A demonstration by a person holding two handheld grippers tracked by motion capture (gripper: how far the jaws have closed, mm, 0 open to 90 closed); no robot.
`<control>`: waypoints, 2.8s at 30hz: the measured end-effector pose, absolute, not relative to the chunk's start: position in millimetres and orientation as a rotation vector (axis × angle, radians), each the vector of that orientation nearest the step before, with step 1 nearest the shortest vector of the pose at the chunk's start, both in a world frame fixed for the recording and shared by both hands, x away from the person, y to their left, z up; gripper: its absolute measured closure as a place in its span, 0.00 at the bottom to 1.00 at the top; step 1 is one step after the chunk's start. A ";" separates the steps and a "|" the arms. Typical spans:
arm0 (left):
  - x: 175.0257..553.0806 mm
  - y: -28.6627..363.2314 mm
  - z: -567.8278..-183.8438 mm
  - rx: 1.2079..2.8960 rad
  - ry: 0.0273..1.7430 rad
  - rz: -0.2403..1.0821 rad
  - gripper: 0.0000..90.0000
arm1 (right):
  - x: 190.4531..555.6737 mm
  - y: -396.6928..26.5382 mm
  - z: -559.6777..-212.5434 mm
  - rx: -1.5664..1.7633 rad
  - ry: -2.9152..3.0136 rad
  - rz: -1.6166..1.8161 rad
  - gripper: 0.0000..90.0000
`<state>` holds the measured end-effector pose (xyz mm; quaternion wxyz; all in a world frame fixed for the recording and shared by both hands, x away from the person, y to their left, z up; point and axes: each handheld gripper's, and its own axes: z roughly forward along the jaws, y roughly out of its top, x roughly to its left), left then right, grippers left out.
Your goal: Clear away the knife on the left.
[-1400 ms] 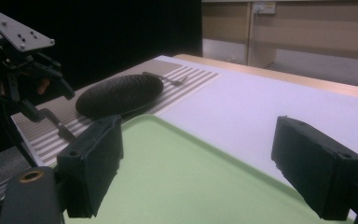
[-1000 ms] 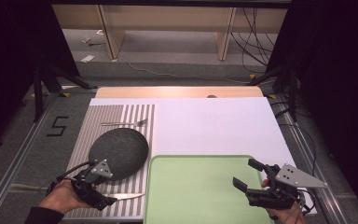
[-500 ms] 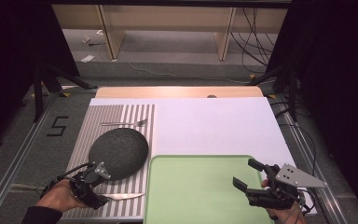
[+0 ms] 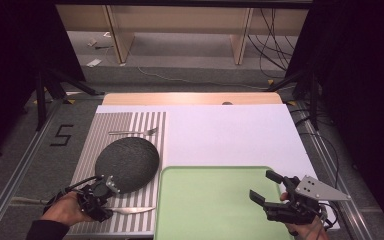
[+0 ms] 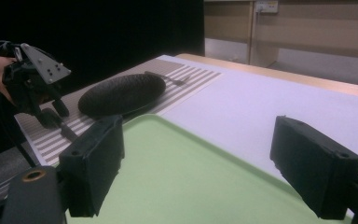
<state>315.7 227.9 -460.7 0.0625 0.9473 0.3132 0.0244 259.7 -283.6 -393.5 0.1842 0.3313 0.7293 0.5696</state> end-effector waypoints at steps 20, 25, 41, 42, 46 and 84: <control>313.7 223.4 -458.9 2.935 0.883 0.043 0.87 | 259.3 -283.6 -393.3 0.935 2.057 1.605 0.21; 311.4 223.2 -458.6 2.944 0.836 0.067 0.88 | 259.7 -283.7 -393.4 0.935 2.056 1.603 0.21; 306.3 217.2 -445.5 2.909 0.857 0.016 0.89 | 259.6 -283.6 -393.3 0.934 2.058 1.598 0.22; 306.7 216.8 -443.0 2.891 0.865 0.004 0.89 | 259.7 -283.6 -393.3 0.935 2.058 1.598 0.22; 306.2 211.1 -435.1 2.833 0.890 0.005 0.89 | 259.8 -283.9 -393.4 0.935 2.056 1.599 0.22; 302.9 124.1 -406.8 2.472 0.831 -0.143 0.89 | 260.2 -284.4 -393.6 0.941 2.052 1.595 0.22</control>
